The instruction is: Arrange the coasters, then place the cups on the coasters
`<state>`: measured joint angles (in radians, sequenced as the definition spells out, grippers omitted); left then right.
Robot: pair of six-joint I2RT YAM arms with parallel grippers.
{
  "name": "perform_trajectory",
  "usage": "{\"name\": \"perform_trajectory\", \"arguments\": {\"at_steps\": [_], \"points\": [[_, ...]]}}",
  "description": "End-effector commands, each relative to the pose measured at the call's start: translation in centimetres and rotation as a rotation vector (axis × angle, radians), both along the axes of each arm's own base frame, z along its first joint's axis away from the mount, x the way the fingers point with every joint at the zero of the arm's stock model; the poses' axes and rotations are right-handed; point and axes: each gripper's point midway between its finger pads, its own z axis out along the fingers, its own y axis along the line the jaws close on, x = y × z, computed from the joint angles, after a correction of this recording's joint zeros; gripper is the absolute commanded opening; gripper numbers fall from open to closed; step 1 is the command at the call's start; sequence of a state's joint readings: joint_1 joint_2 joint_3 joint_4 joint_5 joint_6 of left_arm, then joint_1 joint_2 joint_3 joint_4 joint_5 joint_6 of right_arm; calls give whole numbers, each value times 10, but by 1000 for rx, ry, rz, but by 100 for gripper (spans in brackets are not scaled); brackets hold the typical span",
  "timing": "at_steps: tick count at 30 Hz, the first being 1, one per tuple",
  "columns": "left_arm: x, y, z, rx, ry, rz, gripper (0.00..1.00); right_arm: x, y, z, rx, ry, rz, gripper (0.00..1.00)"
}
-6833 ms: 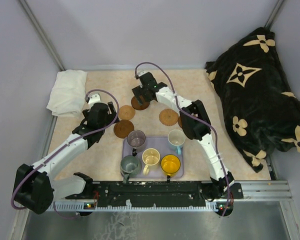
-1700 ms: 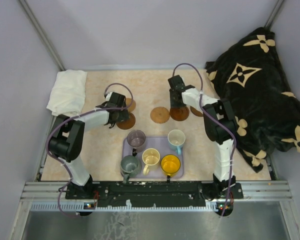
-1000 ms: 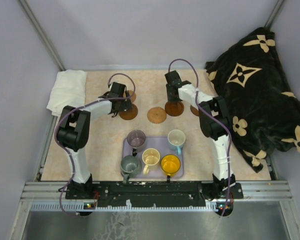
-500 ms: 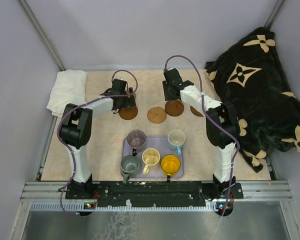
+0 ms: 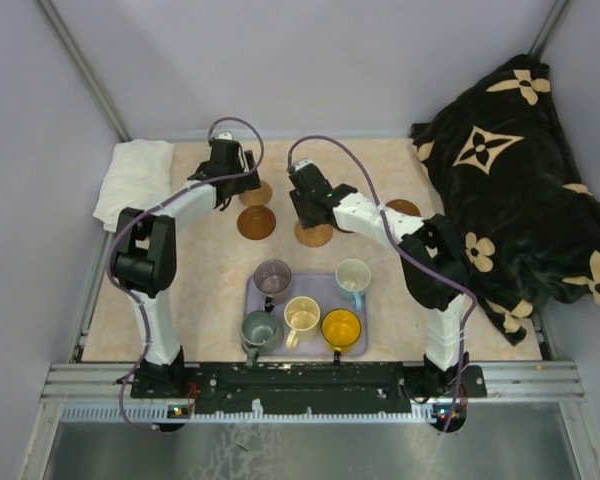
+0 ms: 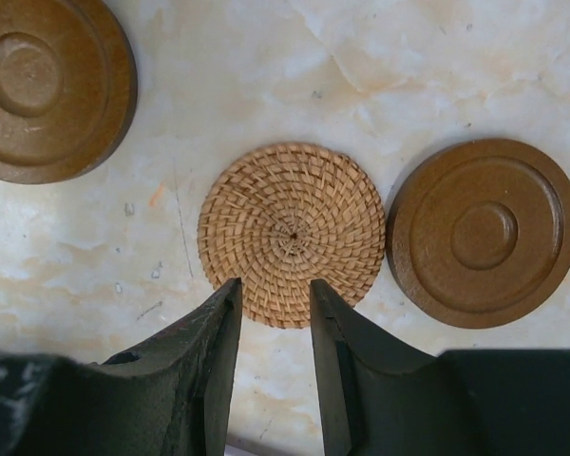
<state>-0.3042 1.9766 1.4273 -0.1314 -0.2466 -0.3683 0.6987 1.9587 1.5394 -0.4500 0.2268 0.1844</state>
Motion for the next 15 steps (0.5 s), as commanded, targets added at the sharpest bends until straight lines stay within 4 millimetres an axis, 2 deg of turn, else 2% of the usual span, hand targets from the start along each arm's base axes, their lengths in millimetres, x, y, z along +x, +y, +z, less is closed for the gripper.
{"name": "perform_trajectory", "arguments": {"at_steps": [1,8,15], "points": [[20,19,-10,52,-1,42,99,2,7,21,50,-49,-18,36],[41,19,-20,46,3,11,99,-3,14,7,54,-6,-21,35],[42,20,-36,78,49,-11,99,-8,19,-9,56,39,-20,35]]}}
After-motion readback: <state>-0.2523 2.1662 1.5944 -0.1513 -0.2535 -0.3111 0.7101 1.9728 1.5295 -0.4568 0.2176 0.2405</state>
